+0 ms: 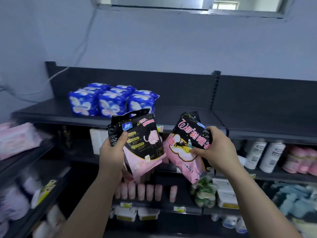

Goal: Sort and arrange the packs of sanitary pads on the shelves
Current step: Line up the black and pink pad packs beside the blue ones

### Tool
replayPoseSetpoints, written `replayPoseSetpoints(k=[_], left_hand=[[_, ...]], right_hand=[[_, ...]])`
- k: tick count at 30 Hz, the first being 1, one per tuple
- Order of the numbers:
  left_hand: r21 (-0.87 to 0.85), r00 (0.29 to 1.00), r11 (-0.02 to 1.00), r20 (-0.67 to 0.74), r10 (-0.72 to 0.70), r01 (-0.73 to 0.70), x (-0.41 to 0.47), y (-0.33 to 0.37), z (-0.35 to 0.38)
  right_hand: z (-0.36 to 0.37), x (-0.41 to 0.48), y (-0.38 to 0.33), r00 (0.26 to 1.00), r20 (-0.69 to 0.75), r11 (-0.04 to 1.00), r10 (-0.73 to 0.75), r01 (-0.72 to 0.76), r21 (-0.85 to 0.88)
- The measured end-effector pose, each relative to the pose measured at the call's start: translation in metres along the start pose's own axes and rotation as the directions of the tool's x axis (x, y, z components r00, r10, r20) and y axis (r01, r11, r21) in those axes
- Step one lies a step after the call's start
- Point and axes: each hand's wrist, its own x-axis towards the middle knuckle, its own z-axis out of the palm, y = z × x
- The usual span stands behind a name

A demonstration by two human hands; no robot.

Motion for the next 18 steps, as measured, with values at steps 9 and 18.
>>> replayPoseSetpoints(k=[9, 18], left_hand=[[-0.005, 0.988, 1.000, 0.152, -0.006, 0.007, 0.124, -0.029, 0.114], [0.148, 0.975, 0.984, 0.210, 0.068, -0.101, 0.245, -0.075, 0.227]], right_hand=[[-0.012, 0.119, 0.044, 0.992, -0.121, 0.993, 0.043, -0.056, -0.103], [0.001, 0.242, 0.081, 0.972, -0.228, 0.984, 0.049, -0.086, -0.156]])
